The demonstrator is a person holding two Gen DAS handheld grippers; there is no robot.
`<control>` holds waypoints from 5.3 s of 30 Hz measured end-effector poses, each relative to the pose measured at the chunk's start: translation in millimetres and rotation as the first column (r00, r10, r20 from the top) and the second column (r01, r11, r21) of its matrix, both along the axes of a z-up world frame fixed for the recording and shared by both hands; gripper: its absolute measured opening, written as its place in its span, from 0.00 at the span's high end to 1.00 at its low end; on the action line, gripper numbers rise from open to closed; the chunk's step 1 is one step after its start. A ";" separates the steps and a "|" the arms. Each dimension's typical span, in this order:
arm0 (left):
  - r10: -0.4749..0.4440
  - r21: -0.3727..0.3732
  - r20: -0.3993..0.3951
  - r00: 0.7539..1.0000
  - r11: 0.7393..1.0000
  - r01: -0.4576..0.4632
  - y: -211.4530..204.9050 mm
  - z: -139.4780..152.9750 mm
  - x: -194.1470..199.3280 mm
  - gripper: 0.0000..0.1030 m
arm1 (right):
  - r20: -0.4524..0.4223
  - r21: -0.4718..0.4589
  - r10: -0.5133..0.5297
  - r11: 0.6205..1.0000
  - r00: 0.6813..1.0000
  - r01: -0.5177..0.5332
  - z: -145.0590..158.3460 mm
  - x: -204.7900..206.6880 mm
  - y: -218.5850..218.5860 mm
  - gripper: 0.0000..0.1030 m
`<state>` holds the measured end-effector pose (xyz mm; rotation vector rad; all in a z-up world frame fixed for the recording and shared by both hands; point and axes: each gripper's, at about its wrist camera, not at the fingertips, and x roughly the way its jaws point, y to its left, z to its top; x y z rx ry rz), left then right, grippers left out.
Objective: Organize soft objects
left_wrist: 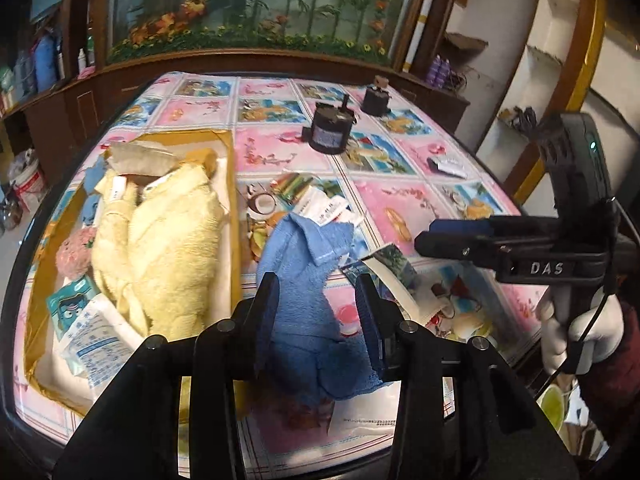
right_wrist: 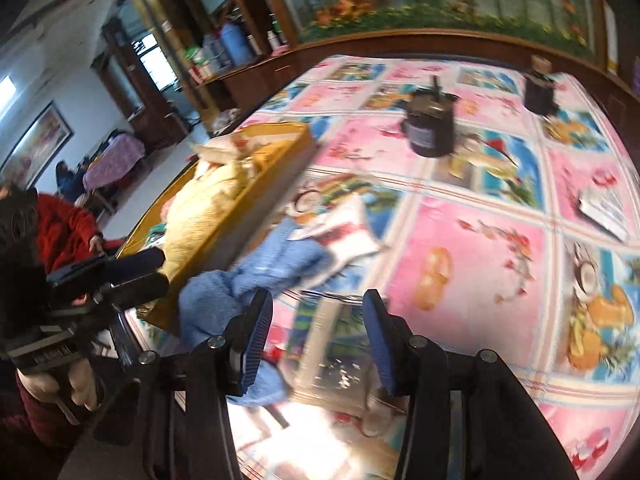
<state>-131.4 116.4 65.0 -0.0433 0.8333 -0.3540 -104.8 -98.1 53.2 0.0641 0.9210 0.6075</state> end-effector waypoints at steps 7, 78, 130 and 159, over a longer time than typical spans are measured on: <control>-0.006 0.157 -0.031 1.000 0.988 0.011 -16.5 -24.1 17.3 0.63 | -0.023 0.032 -0.038 0.999 0.999 0.039 -10.6 6.2 -20.5 0.54; 0.159 -0.225 0.047 0.986 0.963 -0.145 37.7 30.4 2.3 0.63 | 0.025 -0.015 -0.170 0.985 0.985 0.170 3.1 2.5 -20.6 0.45; 0.502 -0.215 0.060 0.863 0.850 -0.480 140.0 37.9 -31.1 0.57 | -0.005 0.188 -0.109 0.976 0.994 0.108 5.4 8.8 36.4 0.30; -0.132 0.111 -0.170 0.977 0.982 0.152 -62.2 -48.2 -62.5 0.57 | -0.127 0.248 -0.330 0.903 0.935 0.352 -38.6 -2.1 -100.8 0.29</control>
